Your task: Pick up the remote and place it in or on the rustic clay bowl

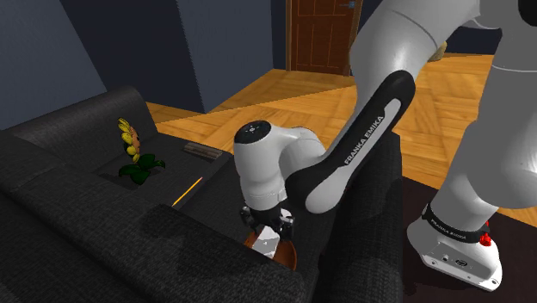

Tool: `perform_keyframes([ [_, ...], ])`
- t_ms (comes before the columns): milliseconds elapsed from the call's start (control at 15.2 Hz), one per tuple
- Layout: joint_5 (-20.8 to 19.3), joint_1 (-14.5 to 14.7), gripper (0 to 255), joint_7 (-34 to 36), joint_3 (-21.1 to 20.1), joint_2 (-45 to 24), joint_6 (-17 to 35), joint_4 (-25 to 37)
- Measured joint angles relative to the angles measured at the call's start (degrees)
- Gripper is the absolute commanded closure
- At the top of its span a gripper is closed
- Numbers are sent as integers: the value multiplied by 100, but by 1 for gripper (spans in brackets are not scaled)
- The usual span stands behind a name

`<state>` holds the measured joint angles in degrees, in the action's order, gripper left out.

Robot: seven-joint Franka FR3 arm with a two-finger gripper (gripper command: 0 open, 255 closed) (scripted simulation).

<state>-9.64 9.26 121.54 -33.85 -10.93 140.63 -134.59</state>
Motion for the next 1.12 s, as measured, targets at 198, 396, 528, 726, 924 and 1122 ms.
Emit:
perform_keyframes([
  [198,-233,80,255,187,79,-227,240,-14],
  [396,-463,152,255,346,196,-444,509,25],
  [528,-626,222,255,475,286,-593,667,33],
  [726,-858,324,255,628,434,-832,853,72],
  [924,-982,391,255,719,518,-952,962,81],
  [1122,-998,401,255,732,529,-965,977,80],
])
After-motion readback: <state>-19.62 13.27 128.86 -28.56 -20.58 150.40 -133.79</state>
